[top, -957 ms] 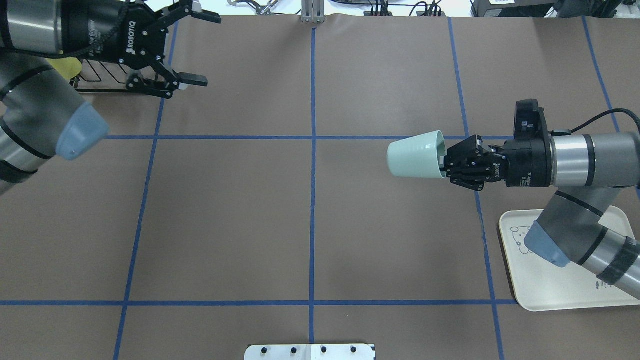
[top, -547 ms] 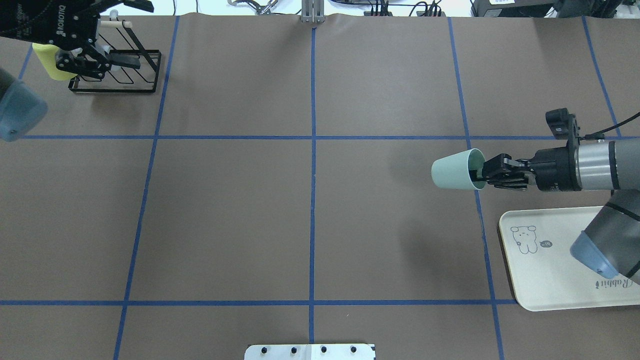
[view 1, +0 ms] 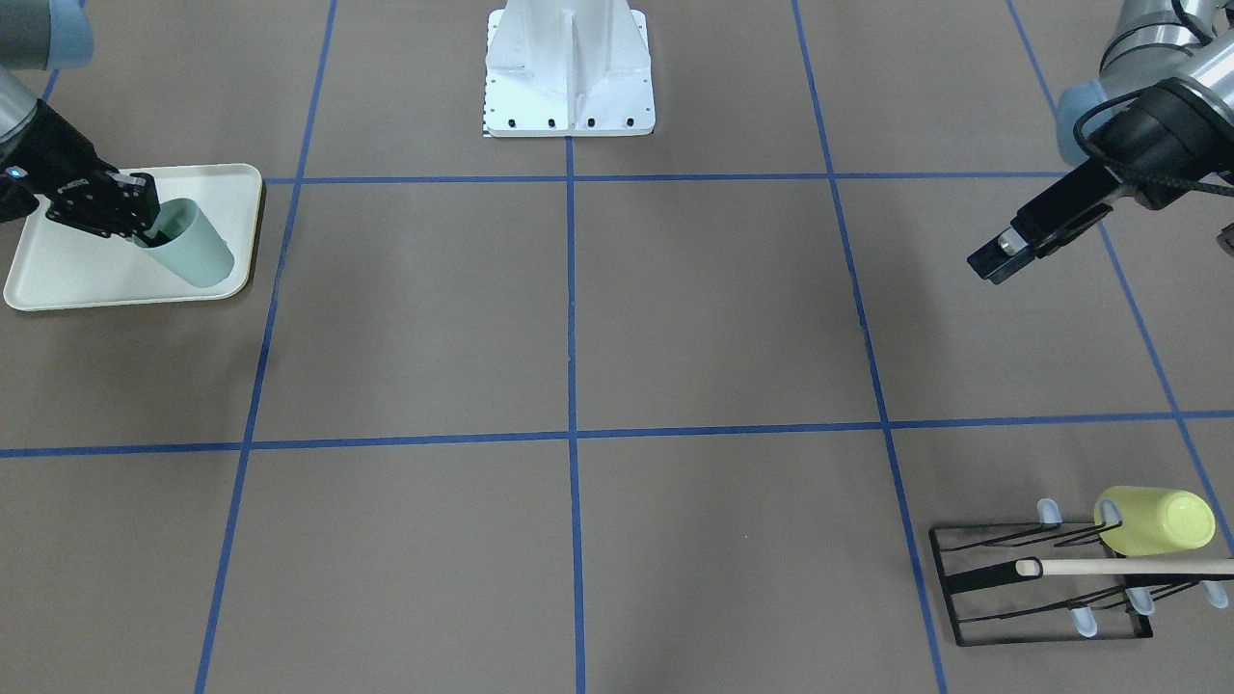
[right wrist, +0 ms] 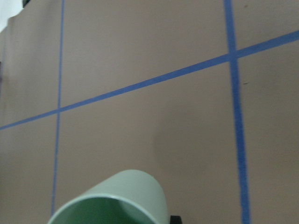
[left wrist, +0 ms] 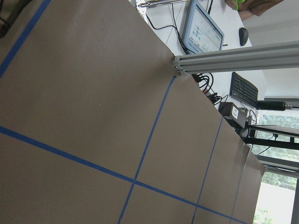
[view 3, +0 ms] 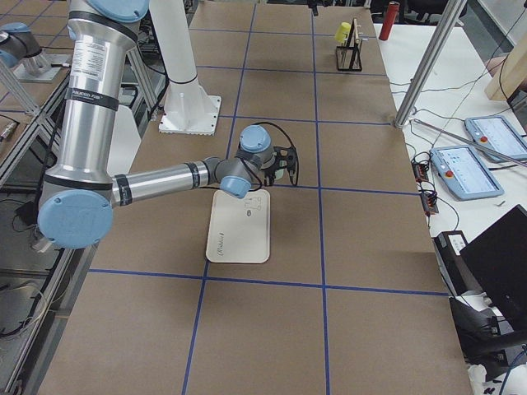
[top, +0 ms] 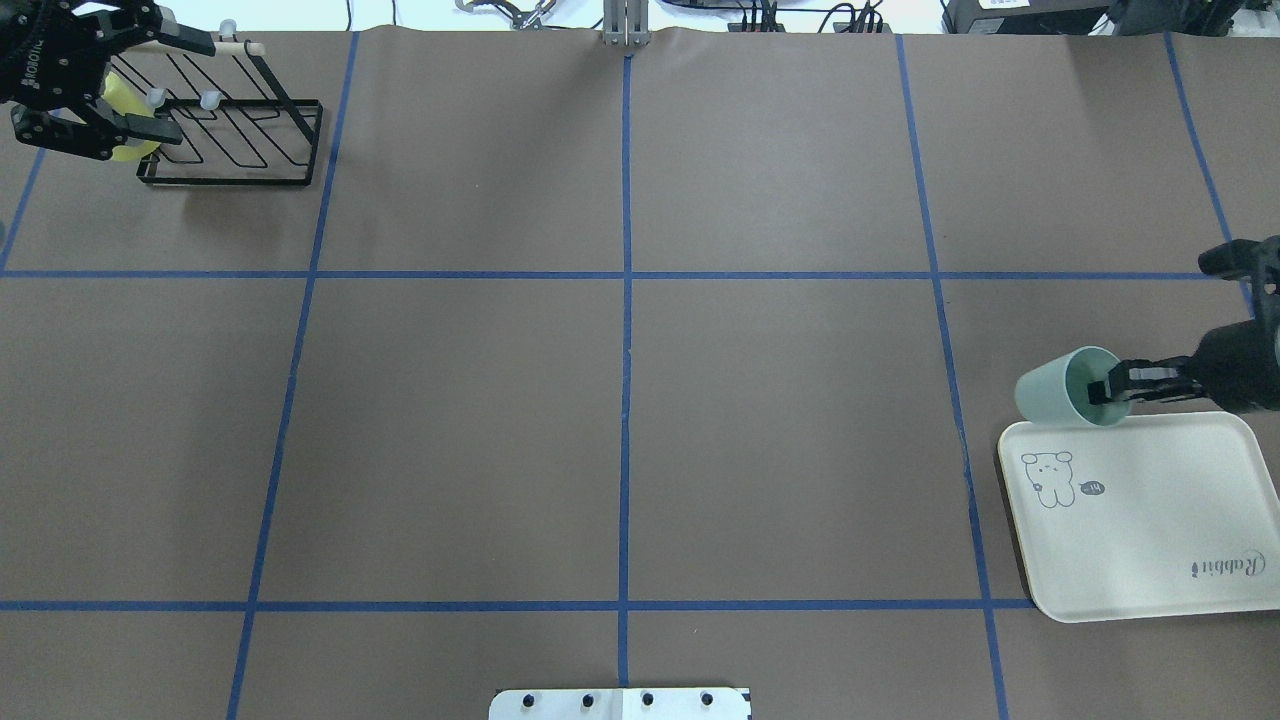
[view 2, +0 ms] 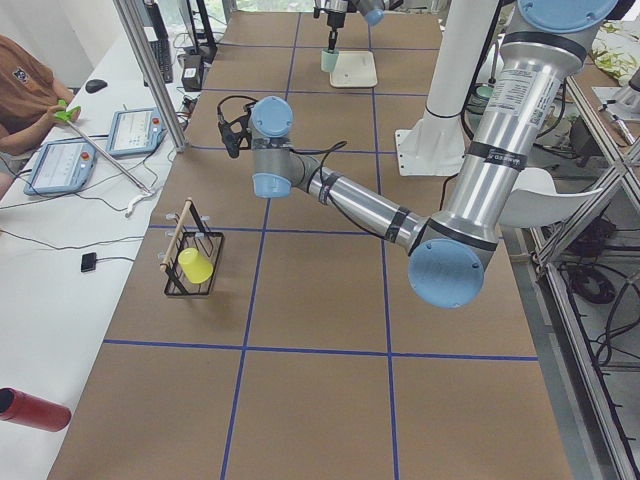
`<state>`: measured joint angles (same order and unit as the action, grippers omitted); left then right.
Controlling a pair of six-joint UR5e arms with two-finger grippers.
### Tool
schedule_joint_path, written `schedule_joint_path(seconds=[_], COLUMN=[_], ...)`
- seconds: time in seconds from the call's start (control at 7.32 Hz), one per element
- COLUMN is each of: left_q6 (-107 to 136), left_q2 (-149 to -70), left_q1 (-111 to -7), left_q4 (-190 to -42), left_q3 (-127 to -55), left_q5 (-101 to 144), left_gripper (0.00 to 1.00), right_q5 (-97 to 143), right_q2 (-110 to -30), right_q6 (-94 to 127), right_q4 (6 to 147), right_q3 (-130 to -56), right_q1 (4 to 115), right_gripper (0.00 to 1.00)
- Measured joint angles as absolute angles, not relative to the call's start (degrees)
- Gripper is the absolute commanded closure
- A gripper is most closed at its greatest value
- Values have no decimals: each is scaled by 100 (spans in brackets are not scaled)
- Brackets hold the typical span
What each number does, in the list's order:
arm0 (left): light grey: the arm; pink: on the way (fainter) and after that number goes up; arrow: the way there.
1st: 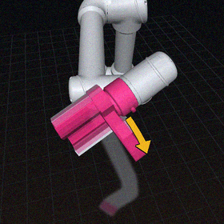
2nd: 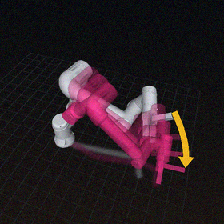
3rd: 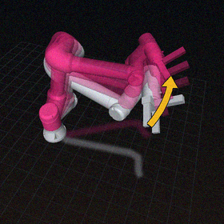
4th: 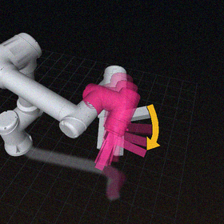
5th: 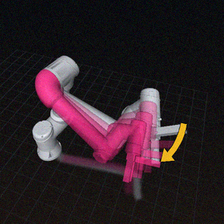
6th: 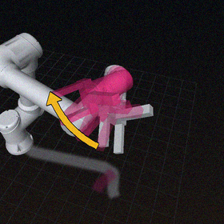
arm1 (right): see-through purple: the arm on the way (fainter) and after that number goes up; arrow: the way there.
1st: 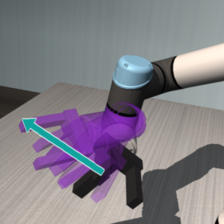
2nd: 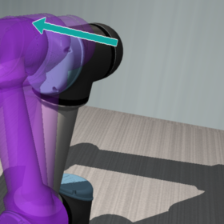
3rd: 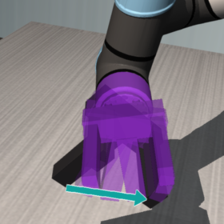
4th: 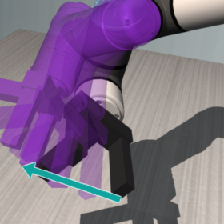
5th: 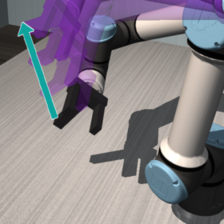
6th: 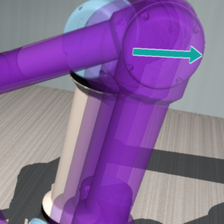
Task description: Left arm grabs green cup and hands to right arm on tray
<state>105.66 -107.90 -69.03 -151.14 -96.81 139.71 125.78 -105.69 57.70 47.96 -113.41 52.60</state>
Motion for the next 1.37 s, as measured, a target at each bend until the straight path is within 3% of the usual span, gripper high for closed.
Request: schedule_joint_path(seconds=[0.27,0.68,0.82,0.96,1.09,1.37], left_q6=[10088,9972,9968,9967,9967,9967], left_q2=[-10771,-10767,-10768,-10772,-10774,-10775], left_q1=[-6920,-6928,-6925,-6921,-6916,-6917], left_q4=[-14747,-14653,-14647,-14637,-14607,-14540], left_q3=[-9683,-9710,-9714,-9714,-9713,-9709], left_q5=[13955,13949,13948,13948,13948,13946], left_gripper=[0,0,0,0,0,0], right_q5=[12870,12975,12974,12975,12981,13057], right_q2=[-11146,-11296,-11263,-11209,-11152,-11132], right_q6=[5166,5069,5069,5070,5069,5064], right_q4=[5228,5262,5253,5251,5252,5236], right_q3=[-11433,-11041,-10942,-10846,-10757,-10776], right_q1=[5329,5284,5273,5263,5260,5299], right_gripper=[100,100,91,36,1,0])
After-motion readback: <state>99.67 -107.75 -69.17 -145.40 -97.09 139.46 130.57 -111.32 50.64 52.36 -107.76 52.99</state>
